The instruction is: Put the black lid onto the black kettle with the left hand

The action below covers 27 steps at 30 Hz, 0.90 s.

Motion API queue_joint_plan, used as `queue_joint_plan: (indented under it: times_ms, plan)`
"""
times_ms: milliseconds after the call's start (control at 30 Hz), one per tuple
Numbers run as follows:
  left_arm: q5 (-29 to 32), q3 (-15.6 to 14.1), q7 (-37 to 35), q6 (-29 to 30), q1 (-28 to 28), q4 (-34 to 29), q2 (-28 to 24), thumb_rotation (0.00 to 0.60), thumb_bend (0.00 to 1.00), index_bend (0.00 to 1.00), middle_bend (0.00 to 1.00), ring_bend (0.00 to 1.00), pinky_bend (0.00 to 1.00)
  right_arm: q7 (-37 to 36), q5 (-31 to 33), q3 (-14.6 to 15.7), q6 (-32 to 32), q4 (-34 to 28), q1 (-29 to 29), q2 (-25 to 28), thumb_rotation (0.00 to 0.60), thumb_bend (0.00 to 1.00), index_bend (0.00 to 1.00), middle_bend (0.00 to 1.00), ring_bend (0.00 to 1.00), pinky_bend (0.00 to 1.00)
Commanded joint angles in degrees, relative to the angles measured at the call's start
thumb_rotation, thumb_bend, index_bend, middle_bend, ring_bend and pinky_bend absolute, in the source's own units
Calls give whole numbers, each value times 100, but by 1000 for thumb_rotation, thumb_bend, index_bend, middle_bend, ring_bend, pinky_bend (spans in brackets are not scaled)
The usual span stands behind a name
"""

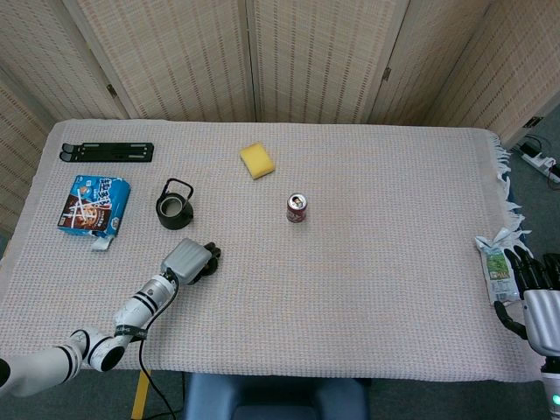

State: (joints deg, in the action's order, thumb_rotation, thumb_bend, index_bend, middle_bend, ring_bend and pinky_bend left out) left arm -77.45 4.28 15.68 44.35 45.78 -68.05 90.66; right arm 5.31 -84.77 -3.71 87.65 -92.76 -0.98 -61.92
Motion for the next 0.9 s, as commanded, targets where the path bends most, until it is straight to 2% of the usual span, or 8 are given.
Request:
queue_joint_plan:
  times_ms: [33, 300, 500, 733, 900]
  plan:
    - [-18, -13, -71, 28, 5, 75, 51, 600, 239, 309, 302, 766, 792, 1, 5, -1, -5, 0, 0, 0, 600, 347, 17, 91, 147, 0]
    - [-108, -25, -271, 218, -27, 230, 113, 600, 239, 395, 397, 800, 813, 8, 22, -11, -30, -1, -8, -5, 600, 347, 22, 91, 146, 0]
    - [-144, 26, -312, 361, -33, 100, -93, 600, 239, 405, 412, 802, 813, 39, -2, -13, -21, -31, -13, 10, 600, 348, 24, 91, 147, 0]
    - [75, 322, -332, 337, 73, -378, -741, 600, 239, 405, 412, 802, 813, 52, -7, -3, -17, -40, -3, 0, 600, 347, 29, 91, 148, 0]
    - [443, 593, -359, 174, 201, -426, -1009, 600, 239, 405, 412, 802, 813, 44, -5, 0, -7, -27, 8, -17, 600, 348, 33, 91, 149, 0]
